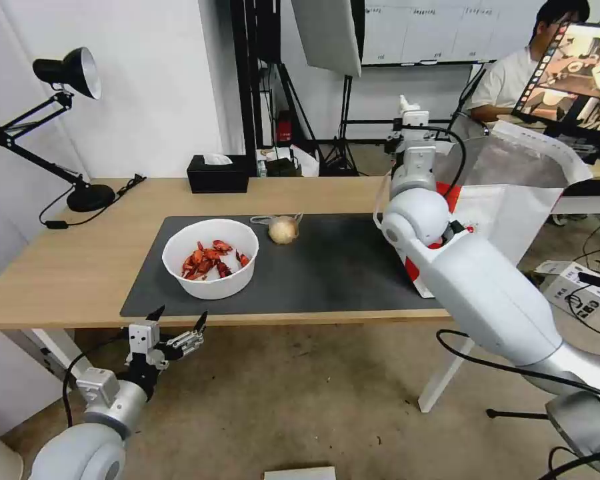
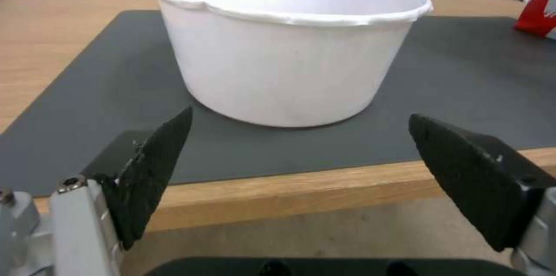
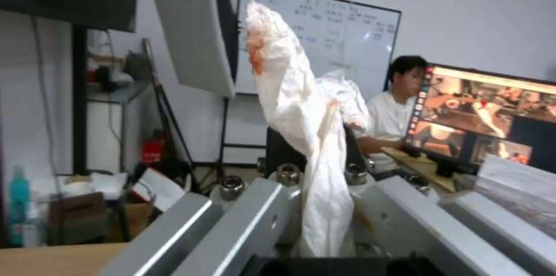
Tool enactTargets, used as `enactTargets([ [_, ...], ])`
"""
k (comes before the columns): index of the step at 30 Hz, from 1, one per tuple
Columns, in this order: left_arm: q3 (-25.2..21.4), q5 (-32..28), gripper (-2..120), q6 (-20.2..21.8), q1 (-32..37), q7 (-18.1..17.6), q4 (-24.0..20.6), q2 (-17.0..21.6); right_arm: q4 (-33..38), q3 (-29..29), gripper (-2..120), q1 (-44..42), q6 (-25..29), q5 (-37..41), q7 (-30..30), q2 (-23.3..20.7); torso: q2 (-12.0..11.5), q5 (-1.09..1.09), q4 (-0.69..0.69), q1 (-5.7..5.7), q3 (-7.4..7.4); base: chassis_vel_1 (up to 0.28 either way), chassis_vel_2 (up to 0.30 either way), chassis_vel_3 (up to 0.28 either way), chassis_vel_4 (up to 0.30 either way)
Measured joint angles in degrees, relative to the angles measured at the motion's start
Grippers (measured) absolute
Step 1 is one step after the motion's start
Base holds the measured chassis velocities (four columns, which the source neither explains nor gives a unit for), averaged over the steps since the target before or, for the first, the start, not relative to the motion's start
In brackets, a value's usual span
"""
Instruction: Pick up the trash from the table and place it into the takeout bag.
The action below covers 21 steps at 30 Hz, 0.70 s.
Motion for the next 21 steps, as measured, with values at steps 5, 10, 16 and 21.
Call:
enactTargets([
  [5, 0.2, 0.0, 100, 0.0, -0.2, 0.0, 0.2, 0.1, -0.4, 1.0, 0, -0.4, -0.4, 0.0, 0.1, -1.6, 0.0, 0.01, -0.01, 0.0, 0.0, 0.0, 0.0, 0.0, 0.0],
  [10, 0.4, -0.2, 100, -0.1, -0.8, 0.0, 0.5, 0.3, 0.4, 1.6, 7, -1.3, -2.9, 1.8, 1.3, -3.1, 0.0, 0.0, 0.0, 0.0, 0.0, 0.0, 0.0, 0.0, 0.0],
  [16, 1.0, -0.3, 100, -0.1, -1.4, -0.2, 0.6, 0.5, 1.9, 2.6, 27, -2.7, -4.3, 4.3, 1.3, -4.5, 0.0, 0.0, -0.01, 0.0, 0.0, 0.0, 0.0, 0.0, 0.0],
  [21, 1.6, -0.4, 100, -0.1, -2.0, -0.6, 1.2, 0.5, 3.0, 3.3, 43, -3.9, -4.6, 4.8, 1.2, -5.5, 0.0, -0.01, 0.0, 0.0, 0.0, 0.0, 0.0, 0.0, 0.0],
])
